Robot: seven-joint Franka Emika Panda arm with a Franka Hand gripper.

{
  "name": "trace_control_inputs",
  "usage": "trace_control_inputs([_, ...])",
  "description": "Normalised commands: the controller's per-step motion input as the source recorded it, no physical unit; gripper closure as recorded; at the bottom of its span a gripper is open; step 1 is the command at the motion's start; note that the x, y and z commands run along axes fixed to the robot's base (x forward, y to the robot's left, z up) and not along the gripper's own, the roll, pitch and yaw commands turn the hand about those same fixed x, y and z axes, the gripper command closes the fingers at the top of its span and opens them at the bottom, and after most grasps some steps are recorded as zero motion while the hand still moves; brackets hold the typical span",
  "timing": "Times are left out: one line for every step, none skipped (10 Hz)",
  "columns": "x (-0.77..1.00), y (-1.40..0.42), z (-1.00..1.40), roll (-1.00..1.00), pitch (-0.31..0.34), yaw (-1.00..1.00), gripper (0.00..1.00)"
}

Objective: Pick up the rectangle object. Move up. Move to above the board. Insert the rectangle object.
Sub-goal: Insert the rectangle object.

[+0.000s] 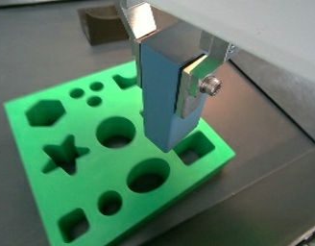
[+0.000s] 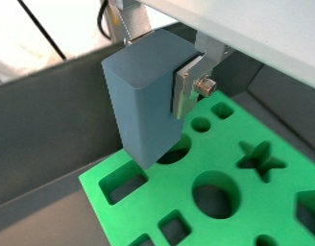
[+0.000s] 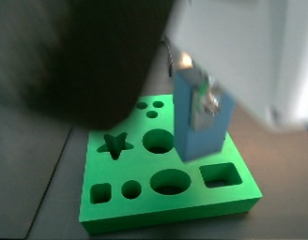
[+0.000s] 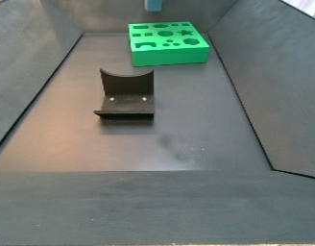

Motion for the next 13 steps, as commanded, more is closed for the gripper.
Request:
trace_control_inputs([0.00,0.00,0.01,0.06,0.000,0.00,1.00])
trace_control_inputs([0.48,-0.09,-0.15,0.24,0.043,-0.02,1.00])
trace_control_inputs([0.64,-0.15,-0.30,0.21,0.043,-0.13,1.00])
trace_control_inputs([0.55,-0.09,-0.35,0.16,0.020,-0.13,1.00])
trace_control_inputs([0.59,-0.18,-0.42,0.11,0.000,-0.29,1.00])
trace_control_inputs([0.53,-0.15,-0.34,0.12,0.000,-0.33,1.00])
trace_control_inputs([0.30,-0.02,-0.15,0.07,0.000,-0.25,1.00])
trace_control_inputs([0.28,0.00,-0.11,0.08,0.003,-0.25,1.00])
trace_control_inputs([0.41,0.01,-0.14,0.19,0.017,-0.39,1.00])
trace_control_inputs([0.25,0.09,-0.12,0.13,0.001,-0.45,1.00])
trace_control_inputs([0.07,0.17,-0.10,0.13,0.000,-0.45,1.00])
trace_control_inputs([0.11,0.00,0.00,0.03,0.023,-0.21,1.00])
trace_control_inputs([0.00,0.05,-0.13,0.05,0.000,-0.15,1.00])
